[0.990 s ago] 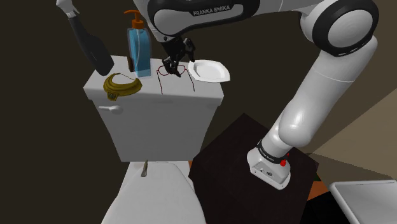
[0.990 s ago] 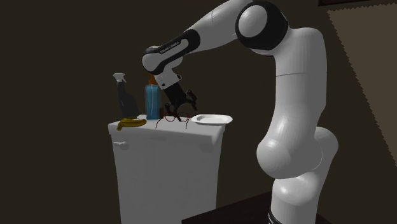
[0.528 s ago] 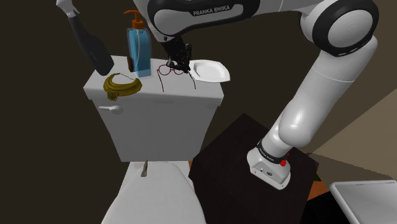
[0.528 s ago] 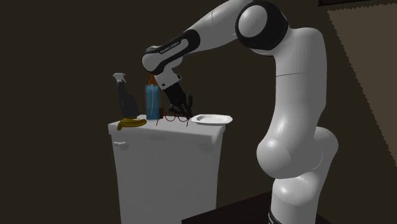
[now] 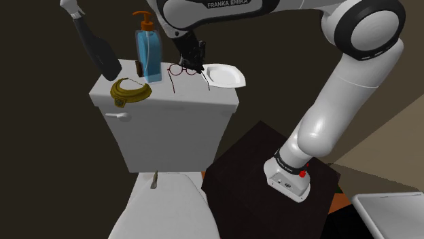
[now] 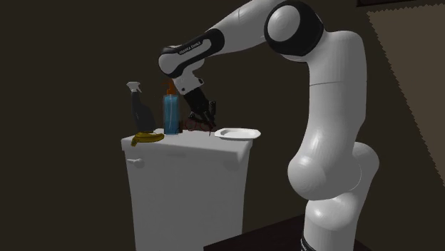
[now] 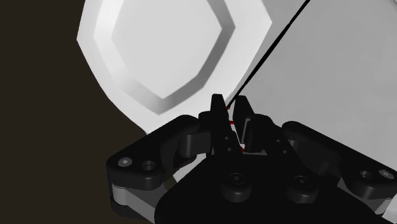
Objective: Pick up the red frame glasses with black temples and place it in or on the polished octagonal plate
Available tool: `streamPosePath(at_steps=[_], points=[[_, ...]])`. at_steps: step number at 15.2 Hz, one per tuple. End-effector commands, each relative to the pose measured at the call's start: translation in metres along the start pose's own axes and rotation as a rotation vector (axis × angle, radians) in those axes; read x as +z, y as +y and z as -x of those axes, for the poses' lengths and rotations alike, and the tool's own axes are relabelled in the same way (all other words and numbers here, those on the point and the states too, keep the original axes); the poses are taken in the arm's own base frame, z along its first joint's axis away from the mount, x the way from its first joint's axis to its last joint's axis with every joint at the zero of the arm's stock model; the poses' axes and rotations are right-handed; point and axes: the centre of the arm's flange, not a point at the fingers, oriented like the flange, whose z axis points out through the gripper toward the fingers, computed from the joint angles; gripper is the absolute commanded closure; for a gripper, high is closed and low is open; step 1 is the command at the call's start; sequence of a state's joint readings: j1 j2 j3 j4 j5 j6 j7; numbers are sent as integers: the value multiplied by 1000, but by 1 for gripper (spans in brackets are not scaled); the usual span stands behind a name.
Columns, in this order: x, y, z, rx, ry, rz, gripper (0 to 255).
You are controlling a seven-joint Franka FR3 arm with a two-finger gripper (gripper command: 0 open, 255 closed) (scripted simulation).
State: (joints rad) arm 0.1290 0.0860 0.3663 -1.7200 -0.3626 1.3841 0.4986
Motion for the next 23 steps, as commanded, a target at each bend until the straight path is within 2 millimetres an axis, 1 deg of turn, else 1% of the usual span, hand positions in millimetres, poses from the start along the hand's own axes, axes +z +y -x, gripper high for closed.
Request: streamPosePath(at_steps=[1, 12, 23], points=[[-9, 4, 3, 0, 0, 0, 255], [-59, 31, 14, 0, 0, 0, 255], [6, 159, 37, 0, 0, 0, 255]])
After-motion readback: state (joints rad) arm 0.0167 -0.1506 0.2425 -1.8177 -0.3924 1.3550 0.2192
